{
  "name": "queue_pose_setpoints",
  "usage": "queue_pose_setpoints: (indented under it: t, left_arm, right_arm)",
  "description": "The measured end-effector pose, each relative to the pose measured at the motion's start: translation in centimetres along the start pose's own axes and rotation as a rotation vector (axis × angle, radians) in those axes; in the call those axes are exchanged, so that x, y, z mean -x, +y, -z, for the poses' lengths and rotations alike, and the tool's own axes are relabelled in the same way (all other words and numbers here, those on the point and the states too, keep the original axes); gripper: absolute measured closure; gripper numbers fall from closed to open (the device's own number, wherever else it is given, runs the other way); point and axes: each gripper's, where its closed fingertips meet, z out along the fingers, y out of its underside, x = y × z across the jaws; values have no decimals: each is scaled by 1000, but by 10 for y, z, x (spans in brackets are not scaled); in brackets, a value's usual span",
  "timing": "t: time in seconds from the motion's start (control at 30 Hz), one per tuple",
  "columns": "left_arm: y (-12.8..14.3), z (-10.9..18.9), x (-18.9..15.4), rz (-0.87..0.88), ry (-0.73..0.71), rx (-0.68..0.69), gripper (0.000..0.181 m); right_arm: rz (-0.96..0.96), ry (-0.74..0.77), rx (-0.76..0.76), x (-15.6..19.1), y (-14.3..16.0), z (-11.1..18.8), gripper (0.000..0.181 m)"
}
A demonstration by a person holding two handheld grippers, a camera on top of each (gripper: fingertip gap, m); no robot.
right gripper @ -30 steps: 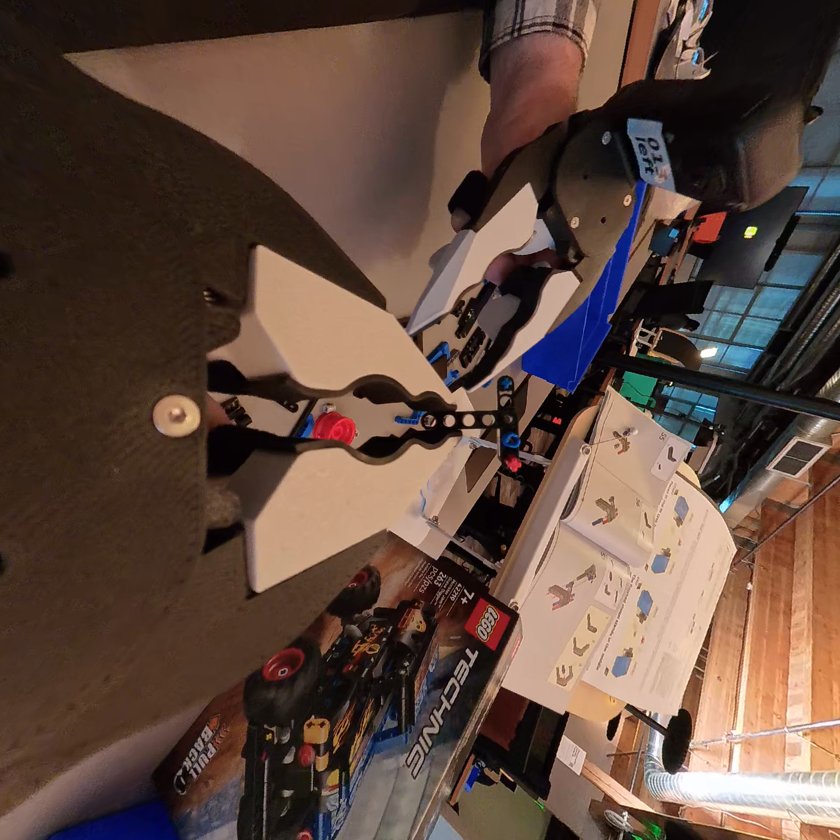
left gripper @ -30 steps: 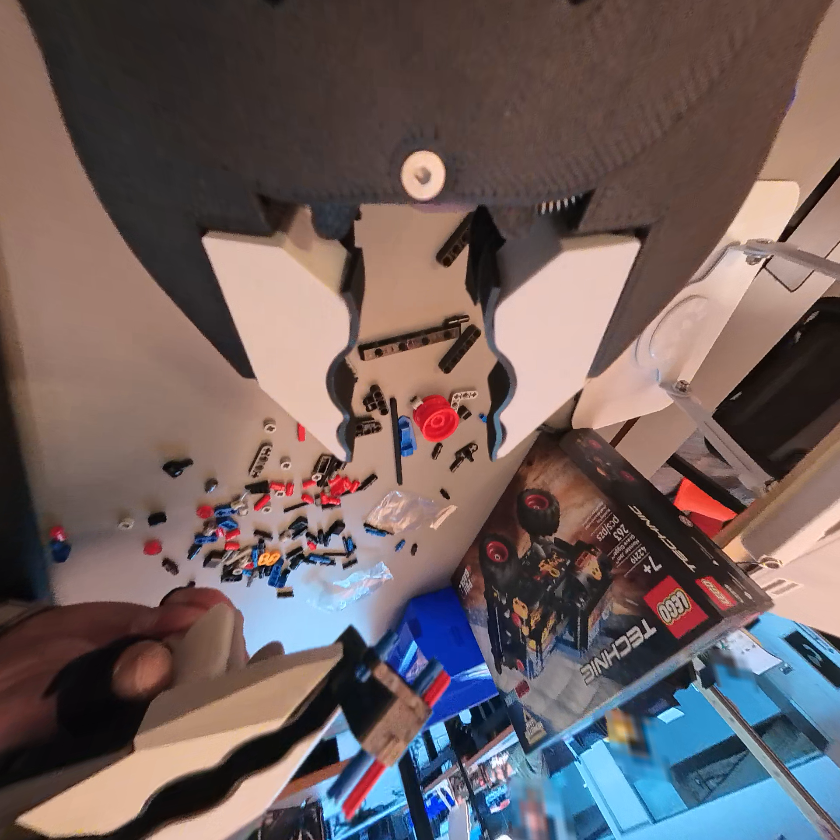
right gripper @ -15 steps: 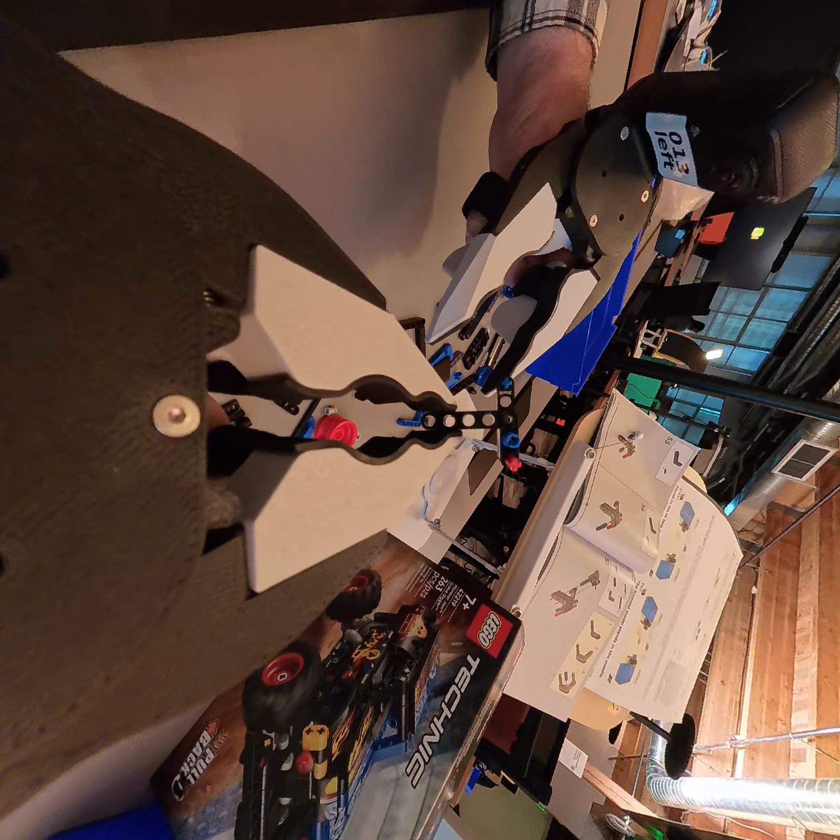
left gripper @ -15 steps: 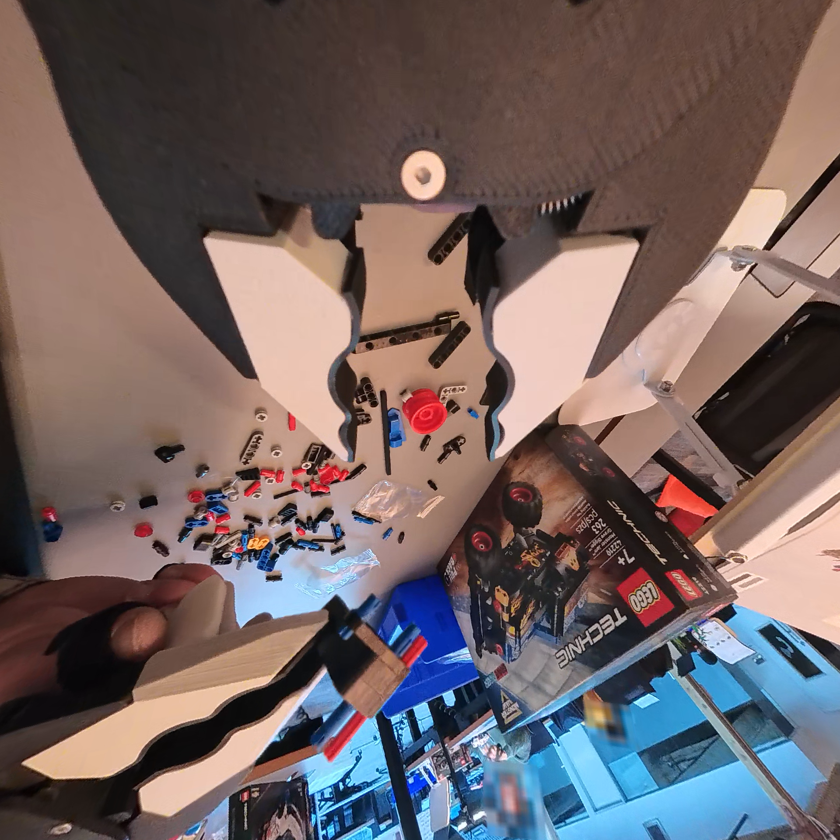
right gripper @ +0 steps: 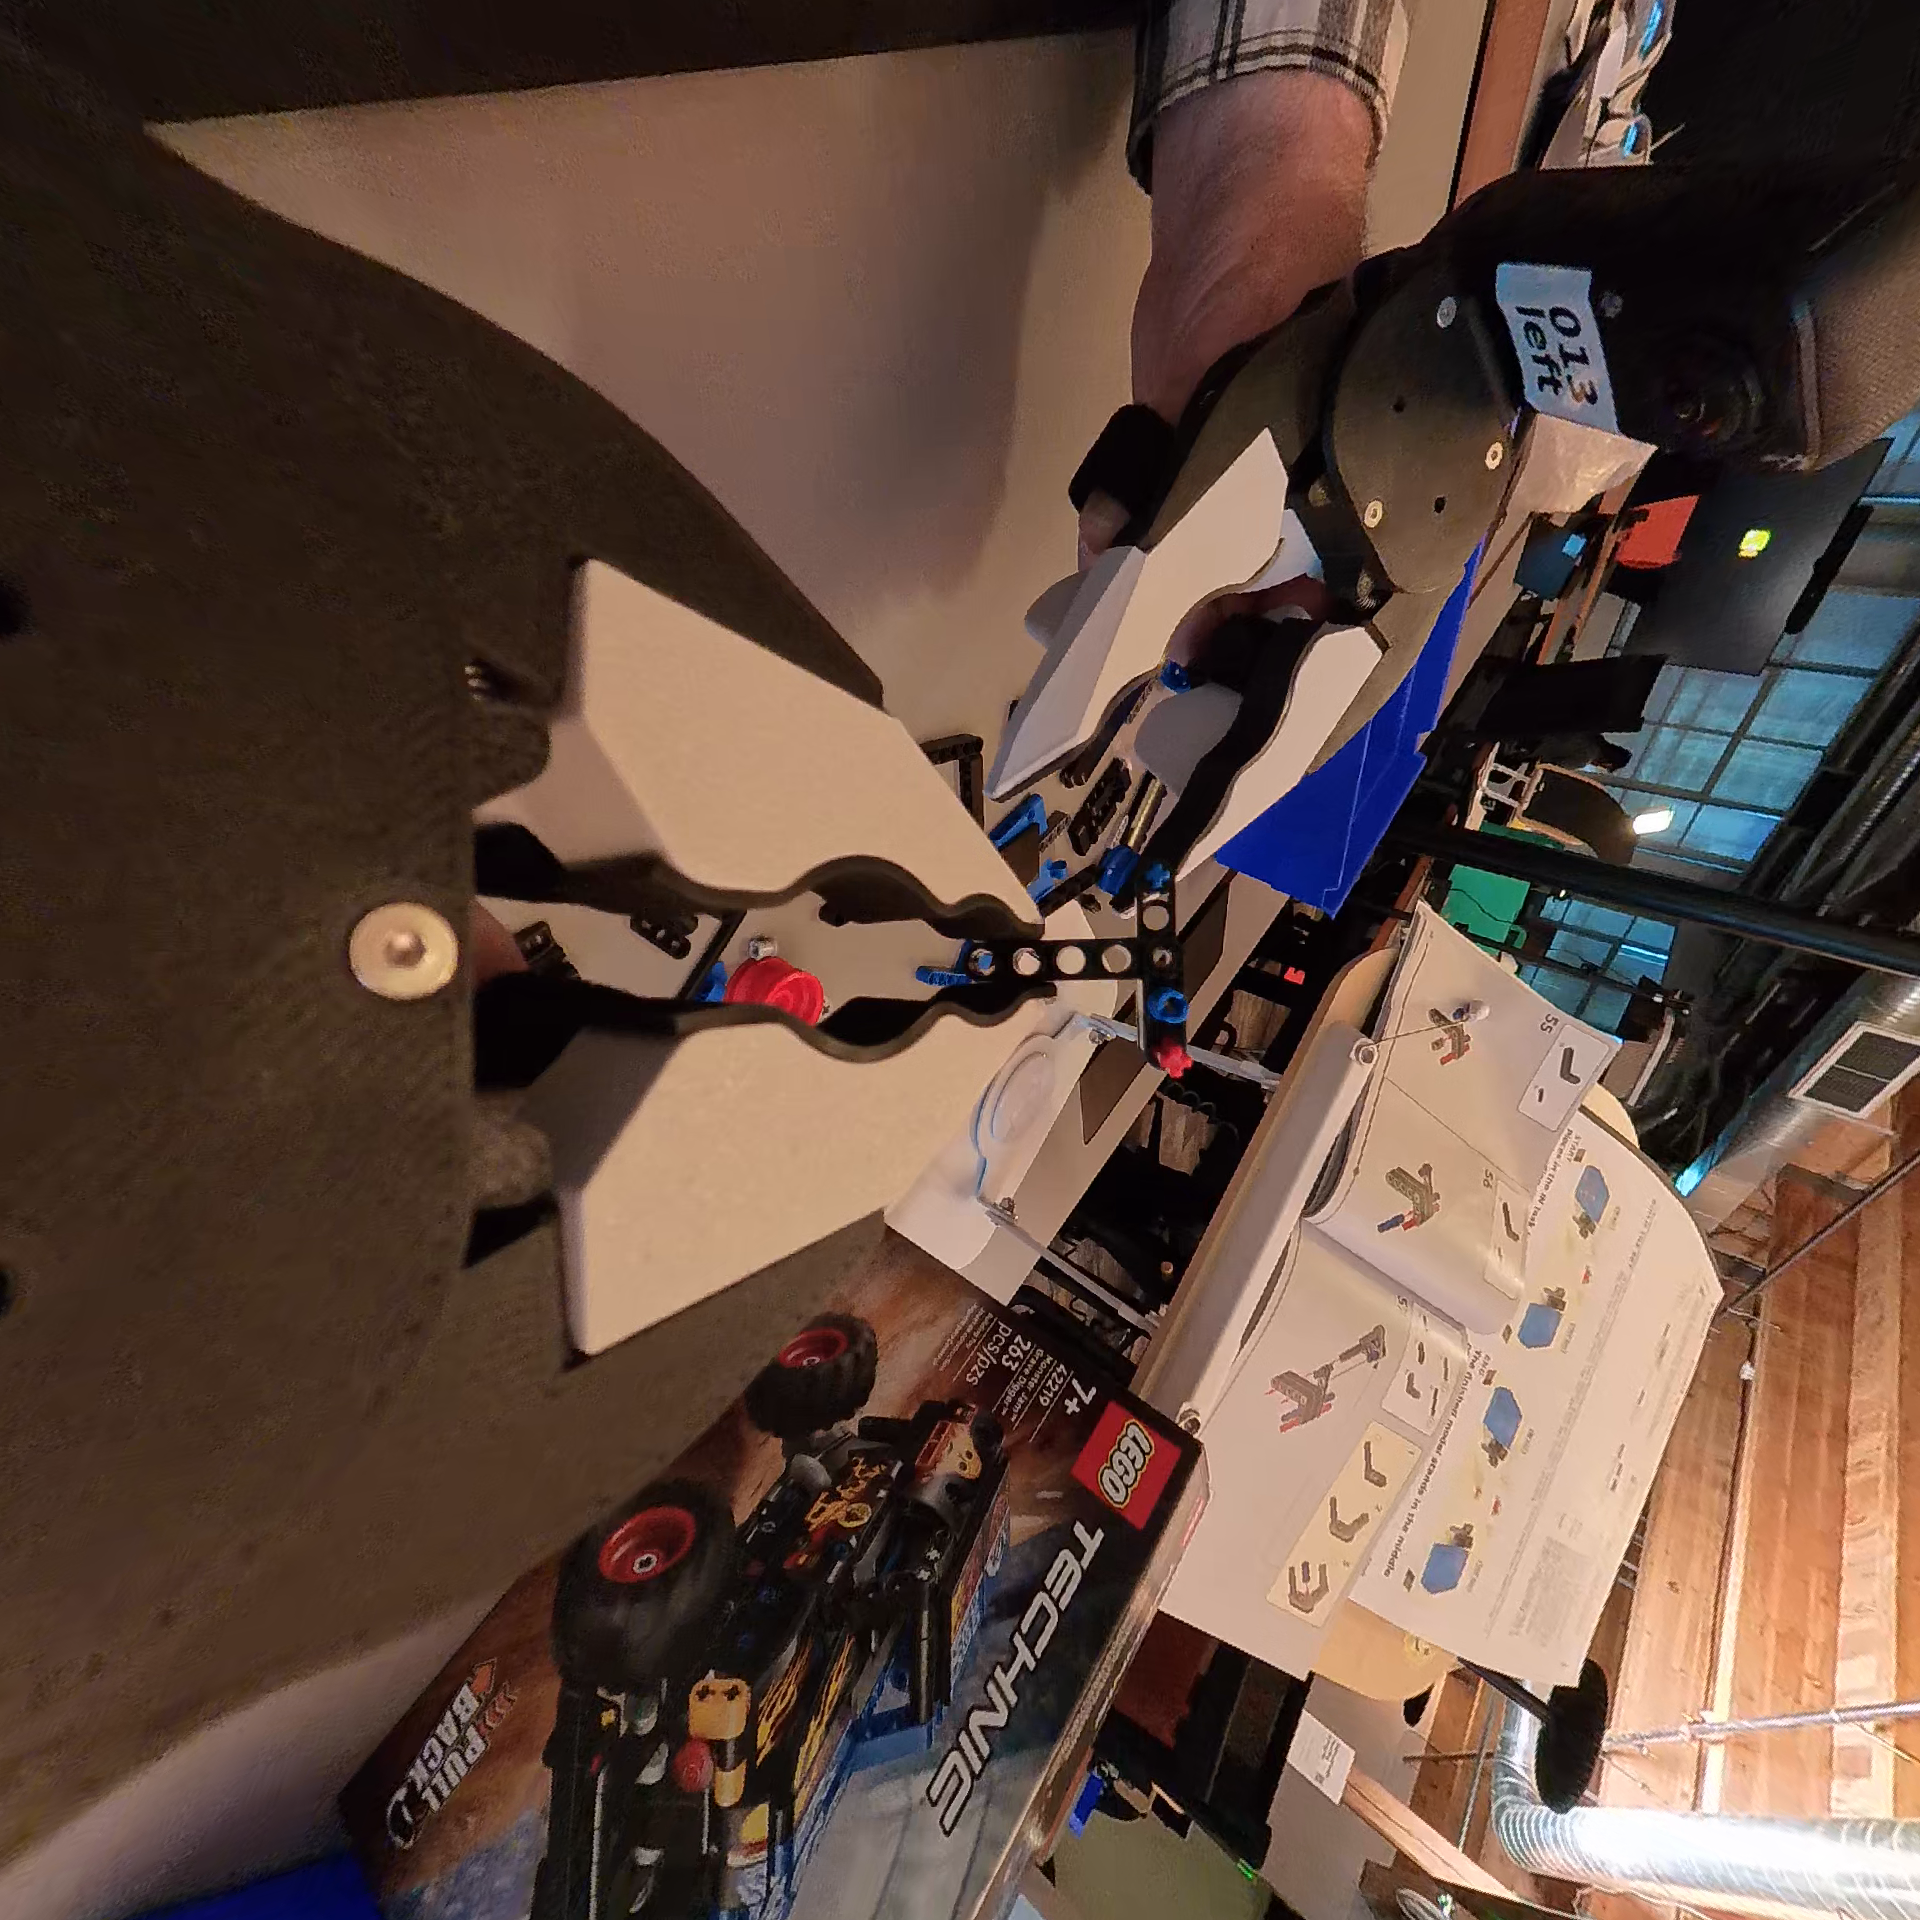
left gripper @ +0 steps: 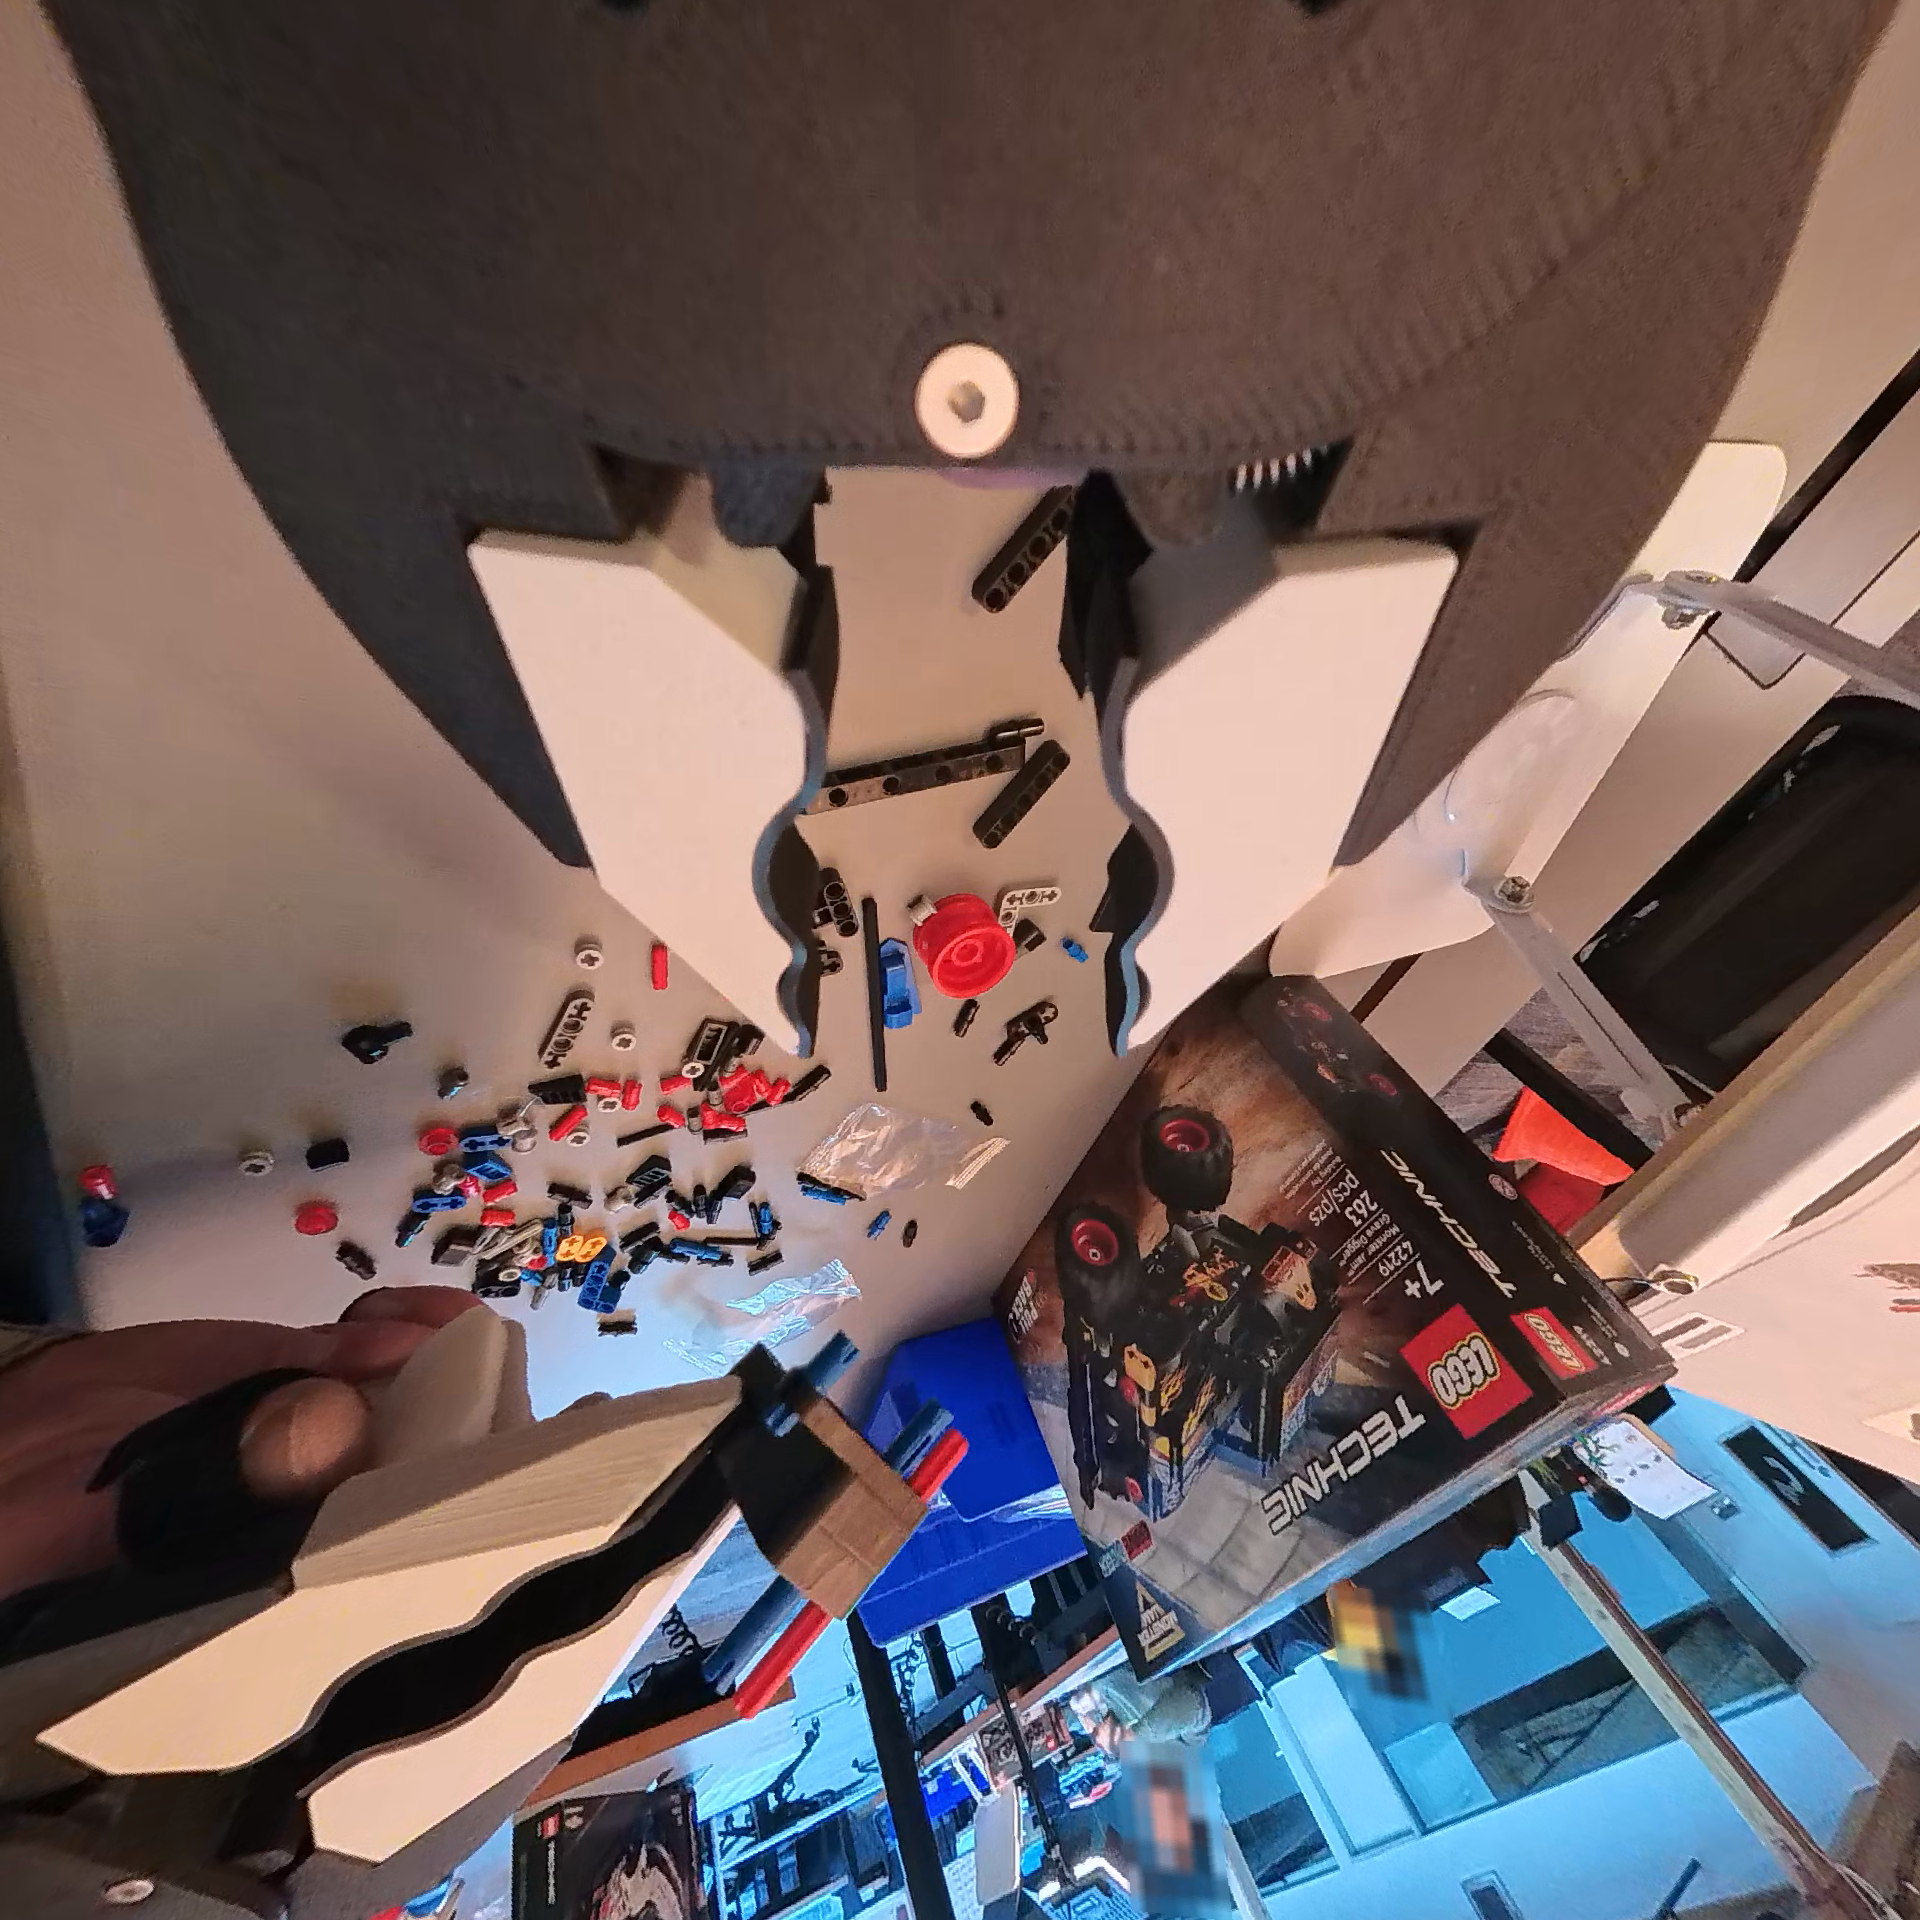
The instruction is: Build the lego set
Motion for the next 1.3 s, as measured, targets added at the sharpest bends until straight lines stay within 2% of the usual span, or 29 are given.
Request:
queue_pose_setpoints:
  t: [1.3]
  left_arm:
    - [3,1,4,-14,-11,10,130]
  right_arm:
    - [10,-36,42,8,9,-5,177]
